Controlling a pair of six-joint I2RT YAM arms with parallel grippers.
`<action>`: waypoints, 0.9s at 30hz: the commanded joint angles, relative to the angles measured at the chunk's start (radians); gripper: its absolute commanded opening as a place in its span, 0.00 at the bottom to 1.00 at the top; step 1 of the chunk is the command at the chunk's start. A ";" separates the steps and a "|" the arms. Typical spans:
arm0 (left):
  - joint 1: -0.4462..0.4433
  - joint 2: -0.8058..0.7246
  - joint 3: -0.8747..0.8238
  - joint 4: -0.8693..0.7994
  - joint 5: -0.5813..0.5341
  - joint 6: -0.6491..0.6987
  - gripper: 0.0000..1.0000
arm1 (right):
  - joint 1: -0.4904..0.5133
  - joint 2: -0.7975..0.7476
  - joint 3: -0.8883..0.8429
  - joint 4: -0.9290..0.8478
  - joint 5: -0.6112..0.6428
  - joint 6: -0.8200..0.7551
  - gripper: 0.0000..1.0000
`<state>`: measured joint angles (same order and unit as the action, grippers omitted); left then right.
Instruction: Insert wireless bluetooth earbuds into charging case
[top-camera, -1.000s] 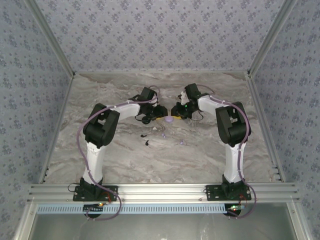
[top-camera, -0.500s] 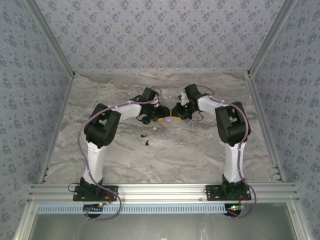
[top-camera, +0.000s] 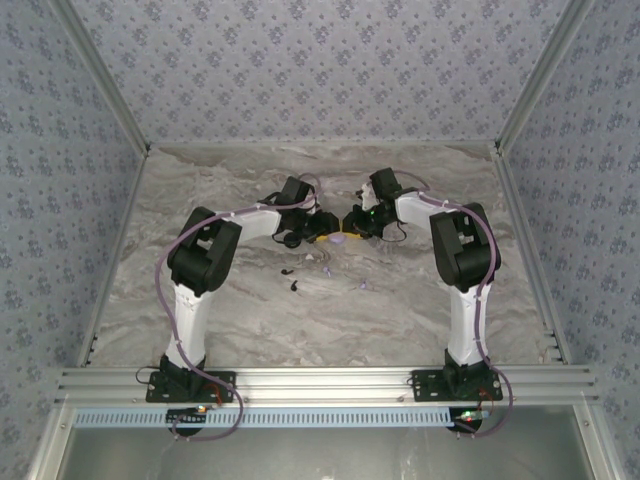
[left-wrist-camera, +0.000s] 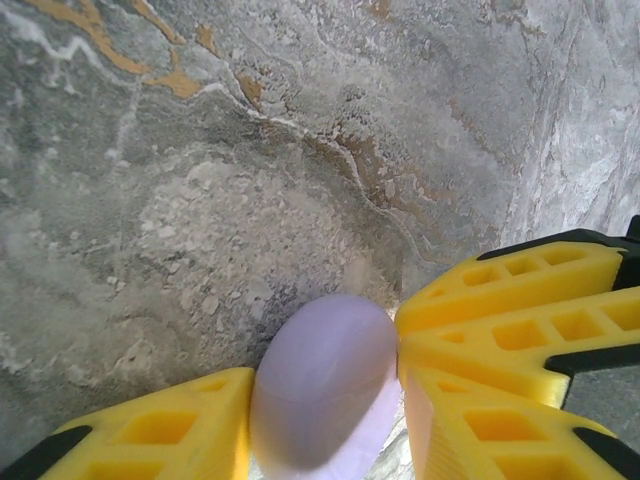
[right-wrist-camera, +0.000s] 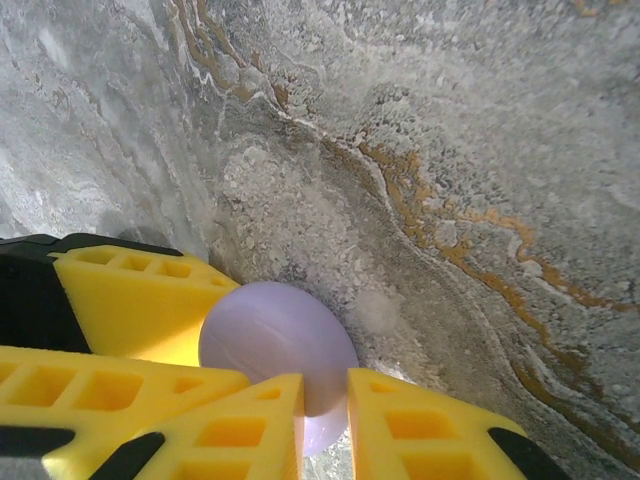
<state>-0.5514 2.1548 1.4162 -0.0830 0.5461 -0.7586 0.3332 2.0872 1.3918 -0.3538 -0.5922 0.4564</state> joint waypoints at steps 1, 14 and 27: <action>-0.015 0.030 -0.018 0.040 0.047 -0.036 0.37 | 0.005 0.032 -0.022 -0.018 -0.016 -0.002 0.19; -0.004 -0.018 -0.101 0.161 0.046 -0.120 0.23 | -0.007 -0.045 -0.068 0.032 -0.012 0.016 0.29; 0.027 -0.133 -0.213 0.344 0.082 -0.128 0.19 | -0.059 -0.202 -0.227 0.205 -0.085 0.031 0.37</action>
<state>-0.5346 2.0945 1.2179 0.1822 0.5949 -0.8845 0.2935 1.9430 1.2072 -0.2131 -0.6239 0.4786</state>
